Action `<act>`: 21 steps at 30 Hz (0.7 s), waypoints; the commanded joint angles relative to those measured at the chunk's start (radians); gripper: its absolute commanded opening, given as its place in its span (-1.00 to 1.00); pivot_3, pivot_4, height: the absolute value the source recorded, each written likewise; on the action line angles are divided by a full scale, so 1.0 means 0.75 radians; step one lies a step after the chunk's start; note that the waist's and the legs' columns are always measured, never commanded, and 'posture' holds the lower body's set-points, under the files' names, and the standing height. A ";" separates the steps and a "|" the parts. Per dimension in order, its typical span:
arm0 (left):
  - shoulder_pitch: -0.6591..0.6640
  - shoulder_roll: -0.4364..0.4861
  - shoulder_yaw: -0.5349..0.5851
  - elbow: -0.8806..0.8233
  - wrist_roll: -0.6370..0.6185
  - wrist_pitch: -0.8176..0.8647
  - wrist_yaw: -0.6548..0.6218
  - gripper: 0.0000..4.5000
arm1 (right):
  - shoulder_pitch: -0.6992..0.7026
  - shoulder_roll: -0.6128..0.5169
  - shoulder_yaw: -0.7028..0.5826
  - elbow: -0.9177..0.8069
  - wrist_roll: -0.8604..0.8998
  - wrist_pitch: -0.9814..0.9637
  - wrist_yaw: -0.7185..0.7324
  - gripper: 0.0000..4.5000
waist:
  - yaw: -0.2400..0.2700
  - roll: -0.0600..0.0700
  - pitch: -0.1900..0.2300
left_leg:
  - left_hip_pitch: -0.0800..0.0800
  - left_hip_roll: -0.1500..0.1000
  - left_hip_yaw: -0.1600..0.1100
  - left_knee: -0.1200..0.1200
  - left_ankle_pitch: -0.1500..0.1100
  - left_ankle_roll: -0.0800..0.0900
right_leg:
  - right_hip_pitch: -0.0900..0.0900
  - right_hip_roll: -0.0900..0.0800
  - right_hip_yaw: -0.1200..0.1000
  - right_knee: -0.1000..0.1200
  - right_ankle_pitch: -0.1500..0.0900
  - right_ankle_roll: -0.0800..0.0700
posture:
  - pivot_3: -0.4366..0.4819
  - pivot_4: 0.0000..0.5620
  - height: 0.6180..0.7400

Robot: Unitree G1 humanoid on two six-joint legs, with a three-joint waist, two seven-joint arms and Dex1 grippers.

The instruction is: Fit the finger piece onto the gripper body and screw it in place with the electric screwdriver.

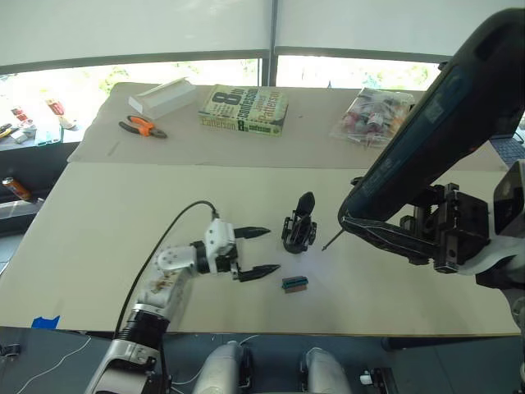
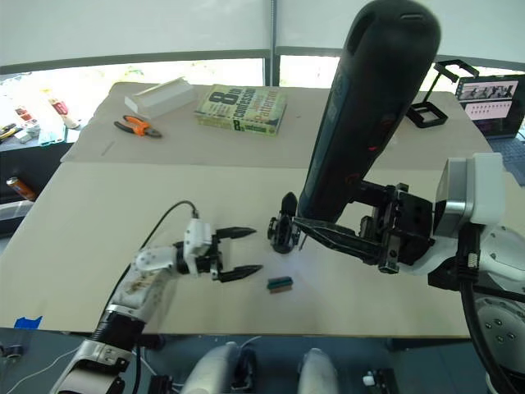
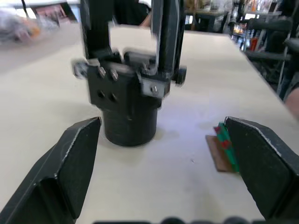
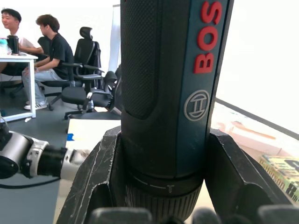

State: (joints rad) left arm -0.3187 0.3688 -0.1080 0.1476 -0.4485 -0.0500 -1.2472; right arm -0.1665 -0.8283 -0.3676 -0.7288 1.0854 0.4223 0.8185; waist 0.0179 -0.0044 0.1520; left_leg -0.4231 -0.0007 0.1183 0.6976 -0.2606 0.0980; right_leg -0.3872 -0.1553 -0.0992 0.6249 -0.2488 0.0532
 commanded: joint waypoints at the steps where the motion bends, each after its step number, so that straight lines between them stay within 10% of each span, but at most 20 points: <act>1: -0.002 0.033 0.056 -0.111 -0.128 0.051 -0.082 0.99 | -0.026 -0.018 -0.063 -0.017 0.066 0.000 -0.015 -0.15 | 0.001 0.000 0.000 | 0.000 0.000 0.000 0.000 0.000 0.000 | 0.000 0.000 0.000 0.000 0.000 0.000 | -0.05 -0.47 1.00; 21: -0.028 -0.136 -0.115 0.006 0.223 -0.024 0.233 0.99 | -0.345 0.105 0.213 0.138 -0.042 0.025 -0.032 -0.15 | -0.001 0.000 0.000 | -0.001 -0.001 0.001 0.000 0.000 0.000 | -0.001 0.002 0.000 0.001 0.000 0.000 | -0.05 -0.47 1.00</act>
State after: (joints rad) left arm -0.3233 0.2741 -0.1857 0.1564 -0.2971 -0.0471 -1.0961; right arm -0.3921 -0.7573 -0.1966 -0.6124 1.0566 0.4686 0.7908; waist 0.0168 -0.0047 0.1522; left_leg -0.4236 -0.0013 0.1191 0.6978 -0.2605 0.0981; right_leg -0.3876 -0.1538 -0.0995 0.6253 -0.2487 0.0534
